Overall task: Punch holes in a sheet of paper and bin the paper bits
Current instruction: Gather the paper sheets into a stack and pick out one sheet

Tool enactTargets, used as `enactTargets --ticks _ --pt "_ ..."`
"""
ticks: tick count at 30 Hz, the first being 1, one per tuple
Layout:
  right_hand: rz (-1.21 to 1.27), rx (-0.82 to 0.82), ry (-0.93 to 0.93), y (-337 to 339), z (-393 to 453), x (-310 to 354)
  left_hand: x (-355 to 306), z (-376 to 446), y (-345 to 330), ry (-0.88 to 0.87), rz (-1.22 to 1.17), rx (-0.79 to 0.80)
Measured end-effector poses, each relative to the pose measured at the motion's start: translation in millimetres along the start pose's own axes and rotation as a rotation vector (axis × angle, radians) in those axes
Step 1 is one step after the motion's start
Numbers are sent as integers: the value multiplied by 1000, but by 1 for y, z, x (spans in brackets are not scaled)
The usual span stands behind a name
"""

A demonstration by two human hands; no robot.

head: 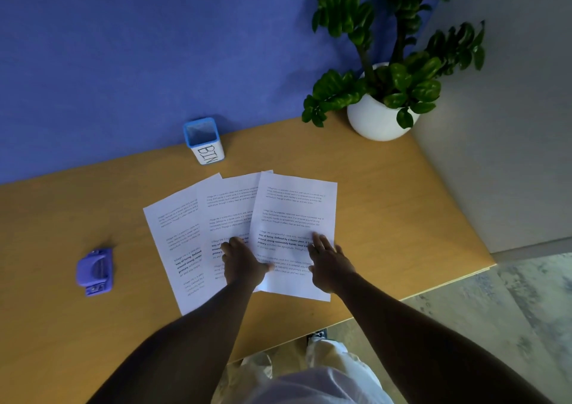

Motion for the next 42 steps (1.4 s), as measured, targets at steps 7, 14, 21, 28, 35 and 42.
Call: enactTargets --ticks 7,14,21,28,35,42 --pt "76 52 -1 7 2 0 4 6 -4 14 -115 93" --pt "503 -30 -250 32 9 -13 5 5 -1 -46 -424 105" --pt "863 -49 -649 58 20 -30 10 5 9 104 -786 147" --pt "1160 193 -717 44 29 -31 11 1 21 83 -832 233" --pt "1118 106 -579 58 32 -31 30 4 26 114 -804 123" --pt "1158 62 -608 63 27 -36 59 8 43 218 -360 -297"
Point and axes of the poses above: each hand's wrist, its own z-axis towards the middle knuckle, its own y-axis out of the back of the hand, x = y × z, the point moved 4 cm from there along z, towards the middle knuckle, and after that the axes turned 15 degrees about -y, right-handed, at the moved point
